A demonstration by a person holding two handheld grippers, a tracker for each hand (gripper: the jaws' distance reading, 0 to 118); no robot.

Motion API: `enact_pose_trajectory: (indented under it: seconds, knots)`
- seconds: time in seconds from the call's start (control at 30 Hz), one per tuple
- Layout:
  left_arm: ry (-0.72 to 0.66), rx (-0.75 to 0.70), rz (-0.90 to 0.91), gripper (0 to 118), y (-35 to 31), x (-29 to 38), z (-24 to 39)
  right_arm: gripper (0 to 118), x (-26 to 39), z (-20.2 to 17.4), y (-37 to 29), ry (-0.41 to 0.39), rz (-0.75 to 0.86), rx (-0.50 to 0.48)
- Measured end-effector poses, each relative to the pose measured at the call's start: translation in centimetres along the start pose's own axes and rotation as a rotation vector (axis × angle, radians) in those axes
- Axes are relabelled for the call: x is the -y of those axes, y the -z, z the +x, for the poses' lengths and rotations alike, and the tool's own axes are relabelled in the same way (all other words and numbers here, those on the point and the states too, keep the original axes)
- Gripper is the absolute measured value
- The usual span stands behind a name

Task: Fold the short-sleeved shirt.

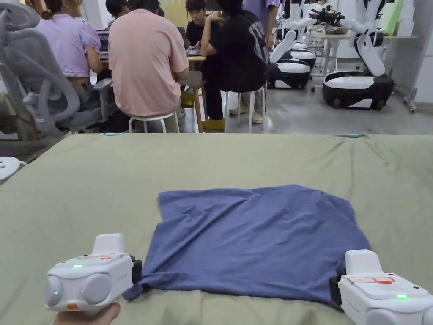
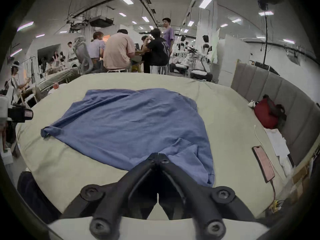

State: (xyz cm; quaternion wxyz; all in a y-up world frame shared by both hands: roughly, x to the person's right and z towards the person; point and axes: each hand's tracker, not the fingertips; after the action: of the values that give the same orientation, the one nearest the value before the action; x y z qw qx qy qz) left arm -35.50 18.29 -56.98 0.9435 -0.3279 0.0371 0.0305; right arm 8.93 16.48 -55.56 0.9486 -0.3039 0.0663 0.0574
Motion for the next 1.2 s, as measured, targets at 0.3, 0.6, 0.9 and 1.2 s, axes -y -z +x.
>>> enact_pose_trajectory:
  seconds: [0.3,0.6,0.9,1.2]
  knots:
    - [-0.113,0.151,-0.143,96,5.2,0.5,-2.2,0,-0.4,1.3,0.1,0.012,0.011,-0.003]
    - [-0.013,0.09,-0.225,4,8.1,2.0,0.5,0,0.6,5.8,0.2,-0.009,-0.044,0.084]
    - [0.038,0.078,-0.154,4,5.1,1.2,2.1,101,3.1,8.6,2.3,-0.087,-0.109,0.001]
    - [0.072,0.061,-0.15,3,4.4,1.3,2.5,2,3.1,10.2,4.5,0.037,-0.197,-0.163]
